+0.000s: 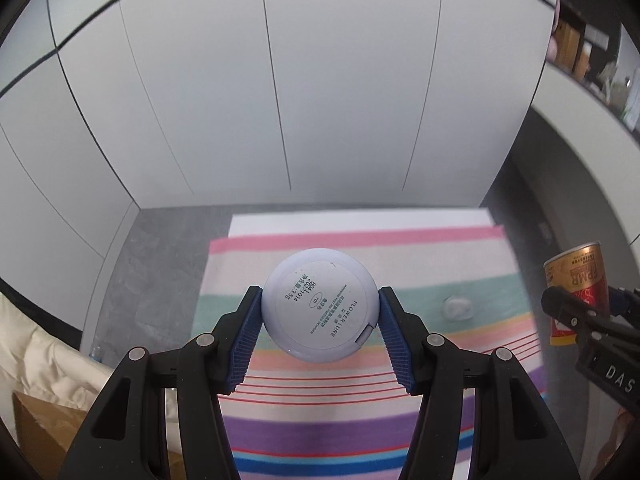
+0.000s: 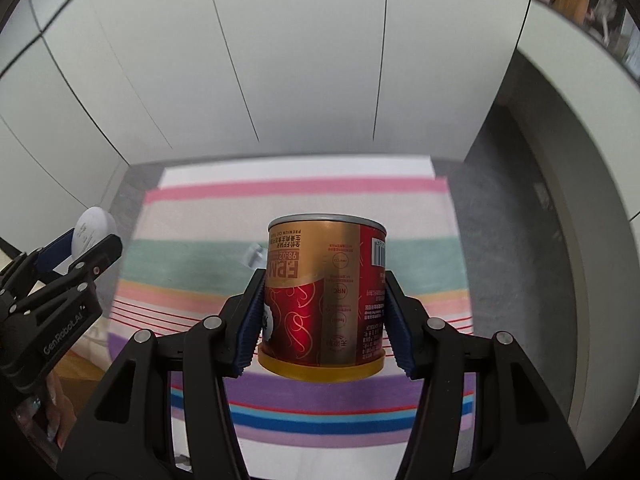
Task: Organize objects
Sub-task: 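Lift the white compact and FPI can and carry them over the cardboard box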
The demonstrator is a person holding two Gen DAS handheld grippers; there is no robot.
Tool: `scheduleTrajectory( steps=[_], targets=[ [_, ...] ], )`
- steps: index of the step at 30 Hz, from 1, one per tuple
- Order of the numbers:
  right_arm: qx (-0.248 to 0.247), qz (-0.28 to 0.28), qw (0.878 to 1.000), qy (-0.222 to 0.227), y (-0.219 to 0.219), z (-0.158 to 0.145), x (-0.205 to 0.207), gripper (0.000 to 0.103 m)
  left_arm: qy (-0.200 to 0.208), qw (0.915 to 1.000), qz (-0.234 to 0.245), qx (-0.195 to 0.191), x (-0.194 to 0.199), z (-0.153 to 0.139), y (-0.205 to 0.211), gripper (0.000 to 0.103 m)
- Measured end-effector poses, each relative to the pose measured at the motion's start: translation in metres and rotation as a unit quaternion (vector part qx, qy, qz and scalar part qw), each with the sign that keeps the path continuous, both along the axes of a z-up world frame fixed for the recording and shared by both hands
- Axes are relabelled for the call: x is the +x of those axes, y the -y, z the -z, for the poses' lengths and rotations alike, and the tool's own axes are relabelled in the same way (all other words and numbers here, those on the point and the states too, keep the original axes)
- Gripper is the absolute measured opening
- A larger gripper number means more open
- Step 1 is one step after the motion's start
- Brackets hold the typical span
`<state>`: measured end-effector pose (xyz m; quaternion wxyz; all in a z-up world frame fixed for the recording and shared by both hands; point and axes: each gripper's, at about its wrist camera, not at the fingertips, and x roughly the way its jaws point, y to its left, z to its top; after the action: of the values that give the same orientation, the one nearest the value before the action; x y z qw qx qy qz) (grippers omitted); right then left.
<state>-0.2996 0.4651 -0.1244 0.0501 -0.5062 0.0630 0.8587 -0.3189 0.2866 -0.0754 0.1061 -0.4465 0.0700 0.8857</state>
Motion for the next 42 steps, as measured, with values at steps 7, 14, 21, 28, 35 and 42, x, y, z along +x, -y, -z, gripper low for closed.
scheduleTrajectory(
  steps=[7,14,21,28,35,42],
  targets=[
    [-0.008,-0.008,0.999,-0.048,0.009,-0.082,0.038,0.057,-0.011,0.9999,0.002,0.001,0.029,-0.068,0.009,0.058],
    [0.003,-0.007,0.997,-0.073,0.016,-0.122,0.066,0.057,-0.017,0.9998,-0.004,-0.004,0.052,-0.092,0.013,0.058],
    [0.007,-0.009,0.997,-0.081,0.018,-0.125,0.072,0.057,-0.012,0.9998,-0.002,-0.013,0.066,-0.090,0.017,0.058],
    [0.003,-0.009,0.995,-0.097,0.018,-0.129,0.102,0.057,-0.044,0.9978,-0.005,-0.050,0.116,-0.098,0.030,0.058],
    [0.009,0.010,0.996,-0.093,0.019,-0.121,0.156,0.057,-0.056,0.9971,0.009,-0.051,0.176,-0.100,0.053,0.058],
    [-0.002,0.015,0.994,-0.106,0.031,-0.114,0.212,0.057,-0.078,0.9957,0.015,-0.047,0.235,-0.106,0.077,0.058]
  ],
)
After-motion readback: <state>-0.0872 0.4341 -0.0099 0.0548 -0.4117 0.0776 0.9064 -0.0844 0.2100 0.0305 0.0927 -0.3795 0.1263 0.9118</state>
